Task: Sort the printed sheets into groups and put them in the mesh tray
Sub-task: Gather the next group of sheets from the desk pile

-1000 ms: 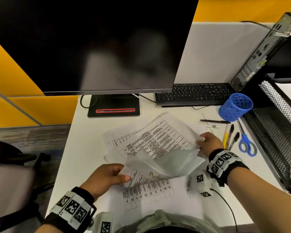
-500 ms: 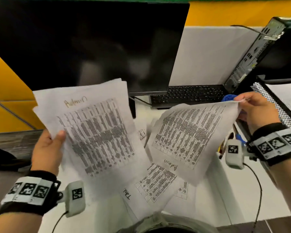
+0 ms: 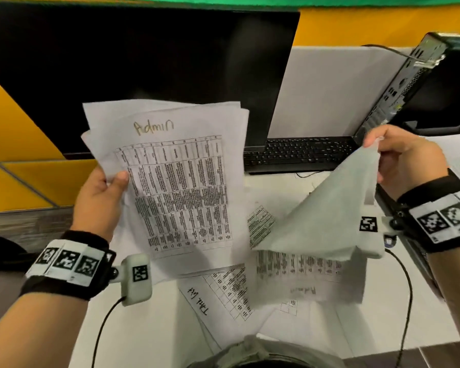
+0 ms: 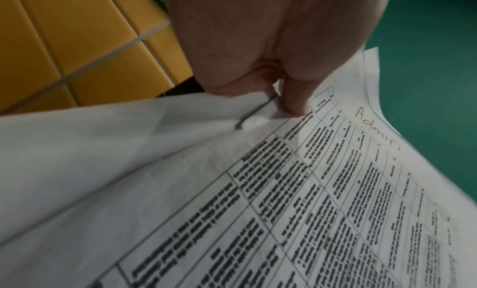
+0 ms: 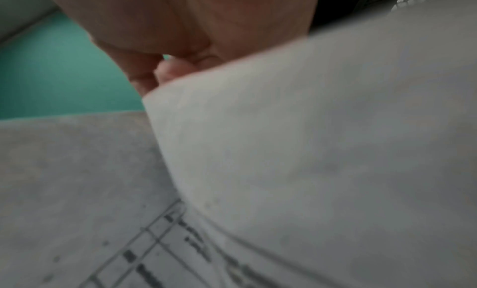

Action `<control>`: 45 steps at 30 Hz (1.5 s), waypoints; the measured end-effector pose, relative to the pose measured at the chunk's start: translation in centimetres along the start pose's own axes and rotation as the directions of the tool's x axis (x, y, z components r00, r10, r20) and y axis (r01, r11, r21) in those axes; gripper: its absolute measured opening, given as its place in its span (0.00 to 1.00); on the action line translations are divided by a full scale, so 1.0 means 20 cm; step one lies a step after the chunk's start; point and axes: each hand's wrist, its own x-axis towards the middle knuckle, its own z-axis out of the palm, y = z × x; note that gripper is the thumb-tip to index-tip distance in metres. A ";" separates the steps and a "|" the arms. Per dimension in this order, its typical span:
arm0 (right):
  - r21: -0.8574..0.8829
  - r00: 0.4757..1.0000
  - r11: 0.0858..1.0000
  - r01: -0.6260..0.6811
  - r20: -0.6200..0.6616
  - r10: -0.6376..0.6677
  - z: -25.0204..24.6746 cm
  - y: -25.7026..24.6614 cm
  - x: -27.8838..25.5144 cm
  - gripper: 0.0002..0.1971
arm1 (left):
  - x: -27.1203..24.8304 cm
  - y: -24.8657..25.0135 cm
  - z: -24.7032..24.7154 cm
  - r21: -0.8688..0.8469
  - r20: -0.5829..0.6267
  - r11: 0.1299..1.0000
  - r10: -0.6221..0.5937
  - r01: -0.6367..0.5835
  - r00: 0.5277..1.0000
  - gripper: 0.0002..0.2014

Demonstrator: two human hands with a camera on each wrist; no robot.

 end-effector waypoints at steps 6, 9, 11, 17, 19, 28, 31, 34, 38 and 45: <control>-0.055 0.988 0.990 -0.126 -0.093 0.121 0.17 0.11 0.02 0.15 | -0.06 -0.01 0.23 -0.100 0.242 0.994 -0.018 0.044 0.970 0.13; -0.005 0.972 0.978 -0.210 -0.109 0.208 0.18 0.19 0.04 0.10 | -0.10 -0.07 0.31 -0.126 0.294 0.984 -0.086 0.127 0.952 0.12; -0.002 0.950 0.953 -0.304 -0.081 0.303 0.18 0.26 0.02 0.04 | -0.13 -0.14 0.35 -0.127 0.319 0.969 -0.165 0.214 0.933 0.13; 0.168 0.872 0.864 -0.474 -0.045 0.487 0.28 0.45 -0.06 0.17 | -0.22 -0.29 0.42 -0.123 0.430 0.931 -0.263 0.345 0.863 0.11; 0.212 0.858 0.856 -0.472 -0.112 0.501 0.31 0.48 -0.06 0.31 | -0.24 -0.30 0.43 -0.133 0.446 0.916 -0.286 0.379 0.848 0.12; -0.064 0.891 0.908 -0.414 -0.234 0.389 0.38 0.44 -0.08 0.26 | -0.28 -0.25 0.46 0.084 0.393 0.991 -0.129 0.104 0.910 0.27; -0.049 0.939 0.938 -0.344 -0.017 0.343 0.35 0.38 -0.11 0.19 | -0.23 -0.19 0.42 -0.048 0.280 0.996 -0.060 0.076 0.958 0.23; -0.251 0.966 0.942 -0.224 0.072 0.249 0.33 0.38 -0.15 0.14 | -0.18 -0.10 0.39 -0.075 0.210 0.997 0.030 -0.014 0.977 0.20; -0.315 0.999 0.949 -0.020 0.017 0.027 0.40 0.35 -0.20 0.15 | -0.18 0.04 0.39 -0.046 0.075 0.990 0.136 -0.133 0.988 0.17; -0.320 0.974 0.925 0.207 -0.023 -0.226 0.48 0.36 -0.34 0.19 | -0.37 0.15 0.44 -0.260 0.154 0.920 0.339 -0.293 0.928 0.14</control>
